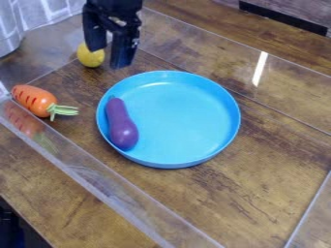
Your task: Remove the purple eggplant from inside the blue tray and put it on the table
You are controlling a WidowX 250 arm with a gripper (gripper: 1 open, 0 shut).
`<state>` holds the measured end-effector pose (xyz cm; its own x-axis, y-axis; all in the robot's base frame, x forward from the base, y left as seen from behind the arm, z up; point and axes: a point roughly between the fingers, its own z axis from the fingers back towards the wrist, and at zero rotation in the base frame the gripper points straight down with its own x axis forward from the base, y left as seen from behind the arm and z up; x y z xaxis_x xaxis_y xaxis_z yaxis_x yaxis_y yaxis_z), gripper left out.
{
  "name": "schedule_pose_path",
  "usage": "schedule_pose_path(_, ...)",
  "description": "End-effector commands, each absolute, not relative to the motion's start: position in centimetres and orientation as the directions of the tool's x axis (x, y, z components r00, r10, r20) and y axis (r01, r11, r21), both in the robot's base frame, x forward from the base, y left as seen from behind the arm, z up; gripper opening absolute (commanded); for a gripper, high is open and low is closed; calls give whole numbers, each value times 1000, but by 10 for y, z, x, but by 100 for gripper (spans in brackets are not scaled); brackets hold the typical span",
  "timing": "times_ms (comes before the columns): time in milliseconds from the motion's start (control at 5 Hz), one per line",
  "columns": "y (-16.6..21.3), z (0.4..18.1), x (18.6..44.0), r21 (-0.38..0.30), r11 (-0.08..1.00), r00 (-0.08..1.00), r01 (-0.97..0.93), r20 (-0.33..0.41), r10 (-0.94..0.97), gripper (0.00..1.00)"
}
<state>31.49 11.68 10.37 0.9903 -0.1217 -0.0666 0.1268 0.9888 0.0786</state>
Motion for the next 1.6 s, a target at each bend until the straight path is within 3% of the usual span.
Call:
schedule_pose_path(0,108,125,310,97,979,984,178,-1,-179,100)
schedule_pose_path(1200,90,83,302,61,956,958,288,-8,-288,100)
schedule_pose_path(1400,91,78,303,61,955,957,290,-15,-290,0)
